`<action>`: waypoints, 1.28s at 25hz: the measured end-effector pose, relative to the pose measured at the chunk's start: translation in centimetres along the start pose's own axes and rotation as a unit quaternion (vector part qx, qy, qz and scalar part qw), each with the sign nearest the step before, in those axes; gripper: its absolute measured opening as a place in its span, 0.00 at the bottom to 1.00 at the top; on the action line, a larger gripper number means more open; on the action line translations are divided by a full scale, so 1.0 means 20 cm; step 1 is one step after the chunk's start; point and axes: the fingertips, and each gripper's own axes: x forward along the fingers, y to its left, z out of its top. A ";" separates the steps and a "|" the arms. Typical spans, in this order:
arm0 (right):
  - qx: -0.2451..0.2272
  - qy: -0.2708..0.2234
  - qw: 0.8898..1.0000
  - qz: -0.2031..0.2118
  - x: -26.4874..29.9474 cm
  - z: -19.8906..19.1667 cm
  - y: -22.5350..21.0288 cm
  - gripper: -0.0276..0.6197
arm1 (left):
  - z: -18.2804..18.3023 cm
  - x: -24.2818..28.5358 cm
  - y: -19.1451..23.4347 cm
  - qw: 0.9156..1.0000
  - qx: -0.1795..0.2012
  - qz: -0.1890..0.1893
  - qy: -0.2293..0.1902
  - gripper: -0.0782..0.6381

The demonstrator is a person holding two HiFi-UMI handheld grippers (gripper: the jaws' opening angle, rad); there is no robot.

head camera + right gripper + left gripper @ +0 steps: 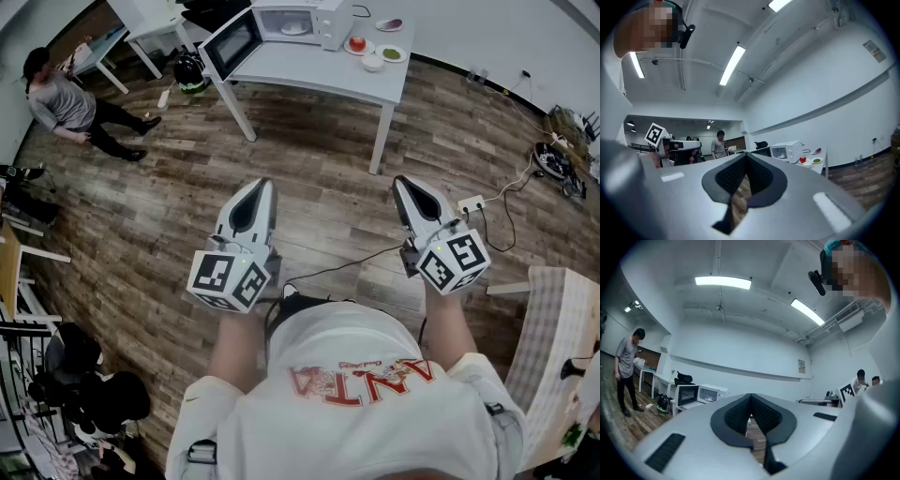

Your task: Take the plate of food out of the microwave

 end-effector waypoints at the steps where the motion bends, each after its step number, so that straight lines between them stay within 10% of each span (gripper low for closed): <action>1: 0.000 0.000 1.000 0.002 0.00 0.01 0.00 0.05 | 0.01 0.01 0.00 1.000 -0.002 0.000 0.000 0.12; 32: 0.084 -0.003 0.996 0.013 0.17 -0.09 -0.23 0.05 | -0.08 0.29 0.11 1.000 -0.010 -0.003 0.026 0.12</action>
